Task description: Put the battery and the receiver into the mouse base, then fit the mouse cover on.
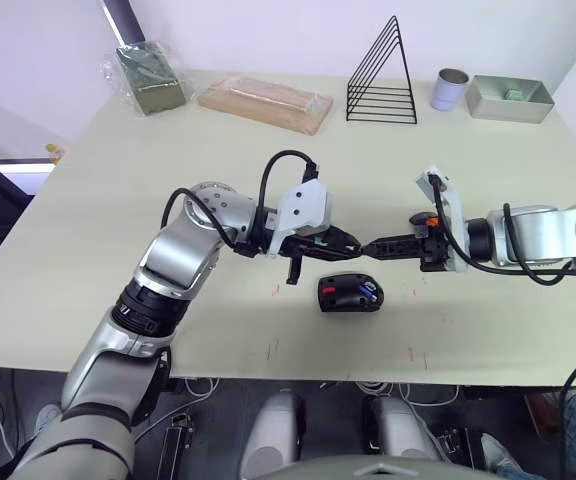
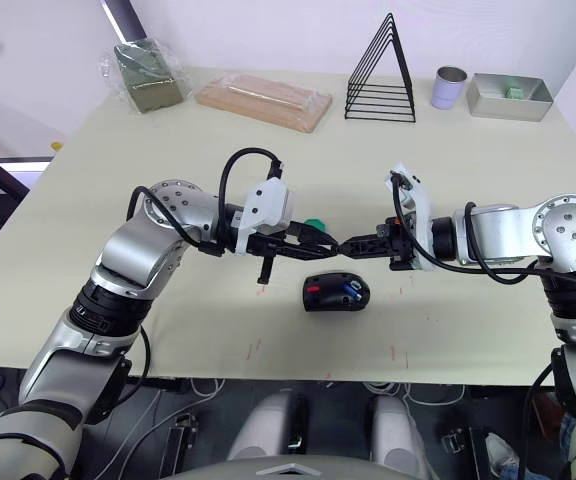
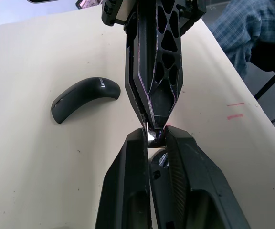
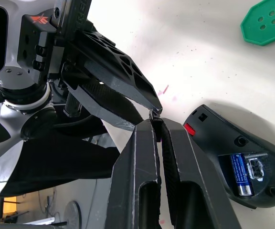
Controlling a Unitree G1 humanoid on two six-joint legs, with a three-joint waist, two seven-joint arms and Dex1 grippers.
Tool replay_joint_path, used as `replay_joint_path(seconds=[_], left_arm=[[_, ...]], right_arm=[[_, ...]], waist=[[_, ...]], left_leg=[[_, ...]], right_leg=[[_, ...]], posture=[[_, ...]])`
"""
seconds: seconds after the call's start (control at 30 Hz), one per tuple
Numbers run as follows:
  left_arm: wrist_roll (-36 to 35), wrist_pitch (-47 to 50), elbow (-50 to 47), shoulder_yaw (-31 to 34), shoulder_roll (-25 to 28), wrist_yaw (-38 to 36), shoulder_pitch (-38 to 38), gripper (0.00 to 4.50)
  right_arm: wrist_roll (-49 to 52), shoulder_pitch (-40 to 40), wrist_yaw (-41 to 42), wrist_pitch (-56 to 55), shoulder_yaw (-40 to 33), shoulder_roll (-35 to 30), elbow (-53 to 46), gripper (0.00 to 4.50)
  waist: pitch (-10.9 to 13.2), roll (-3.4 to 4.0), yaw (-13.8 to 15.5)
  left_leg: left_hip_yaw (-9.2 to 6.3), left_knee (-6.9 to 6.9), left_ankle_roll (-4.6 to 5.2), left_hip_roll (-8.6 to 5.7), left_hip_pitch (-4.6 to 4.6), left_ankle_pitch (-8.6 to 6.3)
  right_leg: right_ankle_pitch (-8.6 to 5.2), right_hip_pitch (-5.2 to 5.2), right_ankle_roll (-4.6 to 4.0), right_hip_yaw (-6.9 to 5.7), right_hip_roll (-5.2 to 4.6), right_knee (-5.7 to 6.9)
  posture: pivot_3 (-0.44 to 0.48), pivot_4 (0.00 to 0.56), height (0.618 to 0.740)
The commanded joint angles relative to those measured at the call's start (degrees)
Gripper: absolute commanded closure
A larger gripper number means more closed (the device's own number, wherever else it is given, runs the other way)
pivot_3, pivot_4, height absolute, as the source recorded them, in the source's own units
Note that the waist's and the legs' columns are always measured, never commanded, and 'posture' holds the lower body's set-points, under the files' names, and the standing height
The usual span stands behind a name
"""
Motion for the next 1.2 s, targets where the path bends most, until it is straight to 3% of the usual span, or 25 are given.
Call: replay_joint_path(seconds=[0.03, 0.07, 0.2, 0.4, 0.67, 0.9, 1.03, 1.2], left_arm=[[-1.6, 0.8, -0.3, 2.6, 0.9, -0.4, -0.3, 2.16], [-1.7, 0.8, -0.2, 2.9, 1.1, -0.3, 0.0, 1.60], [-2.8, 1.4, -1.3, 4.4, 2.3, -0.2, 2.4, 0.07], [-5.3, 4.8, -6.1, 6.2, 2.9, 2.1, 8.0, 0.02], [-5.8, 4.7, -8.4, 6.4, 2.4, 4.6, 14.1, 0.02], [-4.1, 1.8, -6.9, 5.4, 2.0, 5.0, 15.8, 0.02], [-3.3, 0.1, -5.8, 4.2, 1.5, 4.8, 16.8, 0.02], [-2.3, -1.7, -3.6, 3.2, 0.7, 4.3, 16.9, 0.02]], right_arm=[[1.1, -0.8, 0.9, 0.5, -1.3, -1.9, -2.0, 4.50], [1.1, -1.0, 1.0, 0.6, -1.0, -2.4, -2.1, 4.50], [1.1, -2.6, 1.5, 1.9, 0.8, -5.4, -2.7, 4.50], [-7.4, -12.0, 1.8, 8.6, 6.3, -9.8, -7.8, 4.50], [-35.0, -26.6, 26.3, 16.4, 18.3, -9.0, -14.3, 4.50], [-47.9, -37.6, 40.2, 16.4, 28.4, -3.0, -6.8, 4.50], [-57.4, -43.3, 49.6, 14.4, 40.0, -2.1, -6.7, 4.50], [-66.7, -47.3, 58.1, 9.9, 47.3, 1.1, -1.8, 4.50]], waist=[[0.0, 0.00, 0.0], [0.0, 0.00, 0.0], [0.0, 0.01, -0.1], [0.0, 0.04, -0.2], [0.0, 0.08, 0.0], [0.0, 0.09, -0.2], [0.0, 0.10, -0.1], [0.0, 0.11, -0.3]], left_leg=[[0.01, 0.00, 0.00, 0.00, 0.00, 0.00], [0.00, 0.00, 0.00, 0.00, 0.00, 0.00], [0.00, 0.00, 0.00, 0.01, 0.01, 0.00], [0.03, 0.00, 0.00, 0.04, -0.01, 0.00], [0.07, -0.01, 0.00, 0.05, -0.03, 0.00], [0.13, -0.01, -0.01, 0.01, -0.01, 0.00], [0.09, -0.02, -0.01, -0.02, -0.03, 0.00], [0.10, -0.01, -0.01, -0.16, -0.04, 0.00]], right_leg=[[0.00, 0.00, 0.00, 0.00, 0.00, 0.00], [0.00, 0.00, 0.00, 0.00, 0.00, 0.00], [0.00, -0.01, 0.00, 0.01, 0.00, 0.00], [0.00, -0.09, -0.01, 0.04, -0.02, 0.01], [0.00, -0.16, -0.02, 0.05, -0.02, 0.02], [0.03, -0.19, -0.05, 0.08, -0.01, 0.03], [0.03, -0.19, -0.05, 0.02, -0.02, 0.04], [0.03, -0.20, -0.05, 0.02, -0.03, 0.05]], posture=[[0.000, 0.150, 0.740], [0.000, 0.150, 0.740], [0.000, 0.150, 0.740], [0.000, 0.150, 0.740], [0.000, 0.150, 0.740], [0.000, 0.150, 0.740], [0.000, 0.150, 0.740], [0.000, 0.150, 0.740]])
